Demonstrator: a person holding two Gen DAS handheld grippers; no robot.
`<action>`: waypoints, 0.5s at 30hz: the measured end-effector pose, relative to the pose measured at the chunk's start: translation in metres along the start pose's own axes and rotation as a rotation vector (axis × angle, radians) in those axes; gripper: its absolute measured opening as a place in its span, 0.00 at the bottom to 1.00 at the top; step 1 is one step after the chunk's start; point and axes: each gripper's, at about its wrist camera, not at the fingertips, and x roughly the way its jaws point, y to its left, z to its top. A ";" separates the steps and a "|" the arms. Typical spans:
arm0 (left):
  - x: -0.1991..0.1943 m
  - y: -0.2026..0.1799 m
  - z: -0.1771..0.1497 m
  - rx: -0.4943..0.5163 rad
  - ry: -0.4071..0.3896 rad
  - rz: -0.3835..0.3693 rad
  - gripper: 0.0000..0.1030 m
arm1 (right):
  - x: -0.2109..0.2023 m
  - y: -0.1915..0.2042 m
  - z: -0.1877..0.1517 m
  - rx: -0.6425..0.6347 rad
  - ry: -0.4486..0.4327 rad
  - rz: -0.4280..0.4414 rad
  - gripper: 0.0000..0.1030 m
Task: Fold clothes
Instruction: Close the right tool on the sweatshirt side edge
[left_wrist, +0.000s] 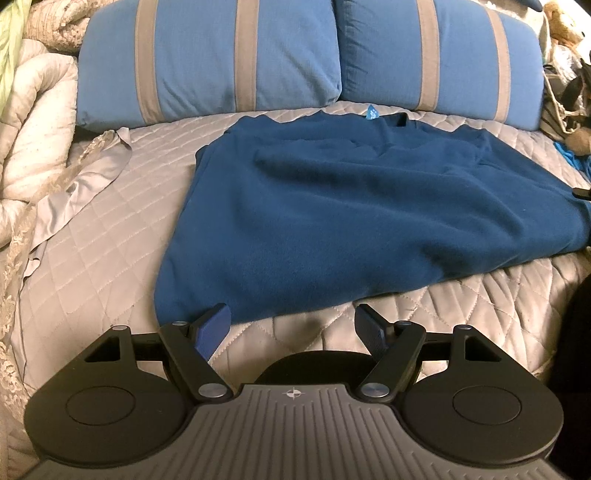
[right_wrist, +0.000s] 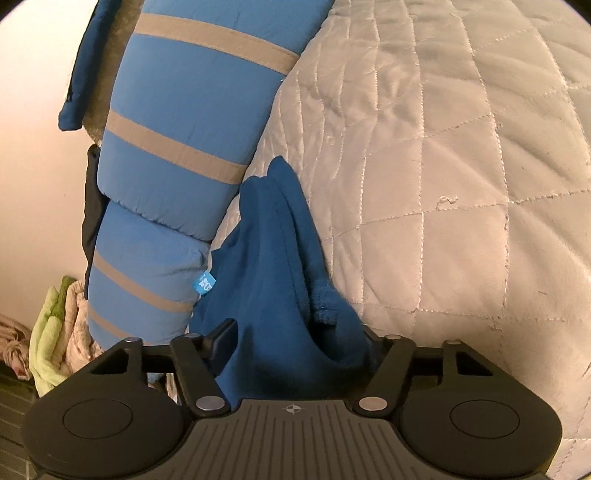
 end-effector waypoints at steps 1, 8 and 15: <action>0.000 0.000 0.000 0.000 0.001 0.001 0.72 | 0.001 0.000 -0.001 0.003 0.001 0.004 0.62; 0.000 0.000 0.000 -0.001 0.000 0.004 0.72 | 0.007 -0.002 -0.006 0.038 0.018 0.058 0.20; -0.003 0.005 -0.002 -0.024 -0.019 -0.027 0.72 | 0.000 0.010 -0.004 -0.012 0.003 0.060 0.18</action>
